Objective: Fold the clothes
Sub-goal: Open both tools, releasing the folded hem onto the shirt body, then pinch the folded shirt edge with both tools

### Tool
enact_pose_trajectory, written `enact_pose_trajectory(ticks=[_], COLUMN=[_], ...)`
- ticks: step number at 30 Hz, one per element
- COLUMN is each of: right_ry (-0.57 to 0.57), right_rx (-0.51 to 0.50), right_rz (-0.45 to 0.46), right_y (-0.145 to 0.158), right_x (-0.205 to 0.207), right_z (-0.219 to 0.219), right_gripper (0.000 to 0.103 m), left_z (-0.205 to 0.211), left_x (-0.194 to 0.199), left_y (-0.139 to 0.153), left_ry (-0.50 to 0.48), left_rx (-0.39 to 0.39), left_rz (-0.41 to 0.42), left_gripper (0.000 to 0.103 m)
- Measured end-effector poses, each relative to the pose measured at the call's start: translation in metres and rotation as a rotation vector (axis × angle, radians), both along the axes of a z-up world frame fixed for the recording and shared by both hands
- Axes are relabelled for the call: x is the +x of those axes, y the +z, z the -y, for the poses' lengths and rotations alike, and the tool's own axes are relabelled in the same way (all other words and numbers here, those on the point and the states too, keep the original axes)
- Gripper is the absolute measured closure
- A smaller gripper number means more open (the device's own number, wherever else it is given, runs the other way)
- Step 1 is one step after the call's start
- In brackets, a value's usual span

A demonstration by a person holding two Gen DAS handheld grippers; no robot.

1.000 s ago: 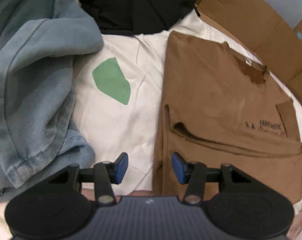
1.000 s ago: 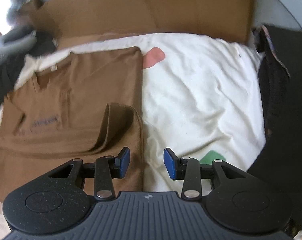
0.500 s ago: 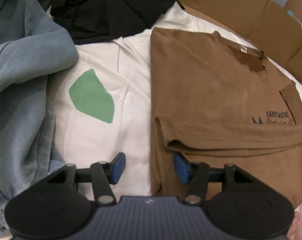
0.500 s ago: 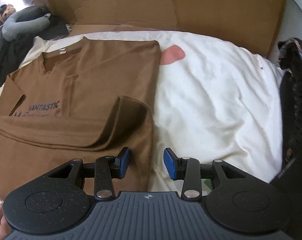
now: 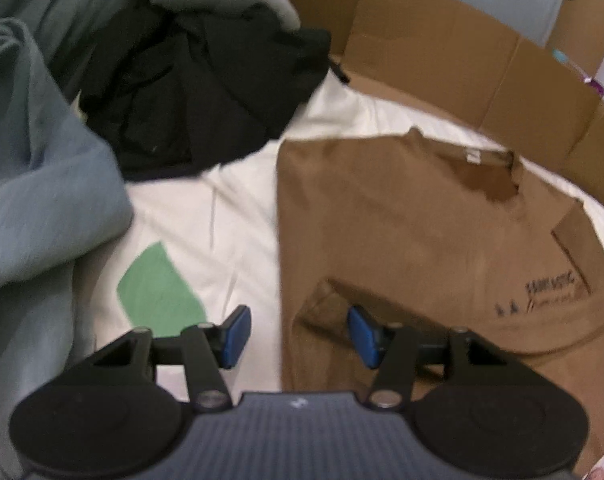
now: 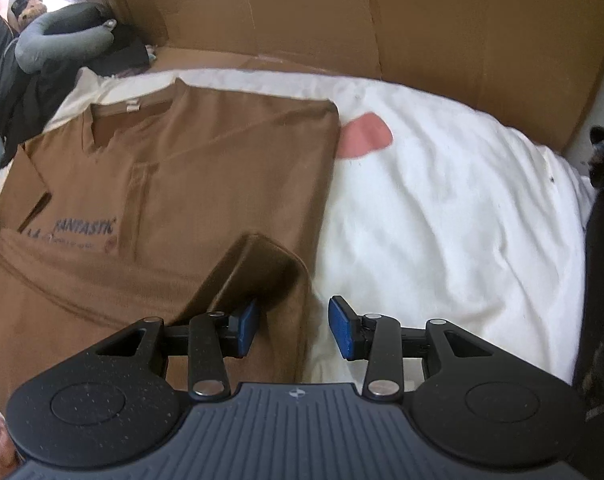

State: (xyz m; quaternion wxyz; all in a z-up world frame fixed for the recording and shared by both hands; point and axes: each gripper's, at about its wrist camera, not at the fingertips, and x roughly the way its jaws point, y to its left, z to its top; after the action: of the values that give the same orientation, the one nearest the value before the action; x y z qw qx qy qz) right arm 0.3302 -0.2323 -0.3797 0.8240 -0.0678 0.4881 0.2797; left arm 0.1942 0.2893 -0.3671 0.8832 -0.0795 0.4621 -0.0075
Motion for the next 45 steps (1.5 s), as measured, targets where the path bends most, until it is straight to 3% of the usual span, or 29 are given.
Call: enact_pose_trajectory(ticks=[14,16,18,20,23,27,30,33,35,41,45], right_ry=[0.106,0.111,0.126,0.113,0.092,0.022,-0.057,-0.086,-0.089,-0.093,-0.105], right_rx=[0.011,0.023,0.021,0.034,0.051,0.085,0.110,0.106,0.102,0.133,0.133], right_rz=[-0.025,-0.028,-0.004,0.004,0.001,-0.033,-0.057,-0.069,-0.071,-0.081,-0.081], right_y=[0.007,0.006,0.007,0.009,0.013,0.017,0.012,0.002,-0.001,0.004,0.002], right_x=[0.026,0.026,0.024,0.025,0.030,0.039,0.042,0.041,0.039,0.042,0.041], right_z=[-0.017,-0.019,-0.022,-0.021,-0.016,-0.006,0.001,0.001,0.000,0.003,0.004], right_gripper=[0.059,0.067,0.092,0.093,0.096,0.098,0.098,0.098,0.097,0.095,0.094], left_z=[-0.006,-0.007,-0.008,-0.008,-0.008,-0.018,-0.024,-0.021,-0.021,-0.027,-0.025], left_x=[-0.012,-0.013,-0.014,-0.013,-0.010,-0.007,-0.004,-0.001,-0.002,-0.010,-0.015], left_y=[0.000,-0.002,-0.003,-0.006,-0.010,-0.012,-0.013,-0.007,-0.001,0.011,0.005], left_ry=[-0.034,-0.025,-0.016,-0.015,0.001,0.084,0.137,0.146,0.145,0.154,0.125], left_rx=[-0.039,-0.055,-0.072,-0.079,-0.081,-0.116,-0.120,-0.072,-0.069,-0.103,-0.112], left_rz=[0.031,0.032,0.032,0.027,0.028,0.035,0.027,0.024,0.039,0.079,0.060], left_gripper=[0.052,0.054,0.064,0.075,0.082,0.094,0.091,0.069,0.063,0.059,0.059])
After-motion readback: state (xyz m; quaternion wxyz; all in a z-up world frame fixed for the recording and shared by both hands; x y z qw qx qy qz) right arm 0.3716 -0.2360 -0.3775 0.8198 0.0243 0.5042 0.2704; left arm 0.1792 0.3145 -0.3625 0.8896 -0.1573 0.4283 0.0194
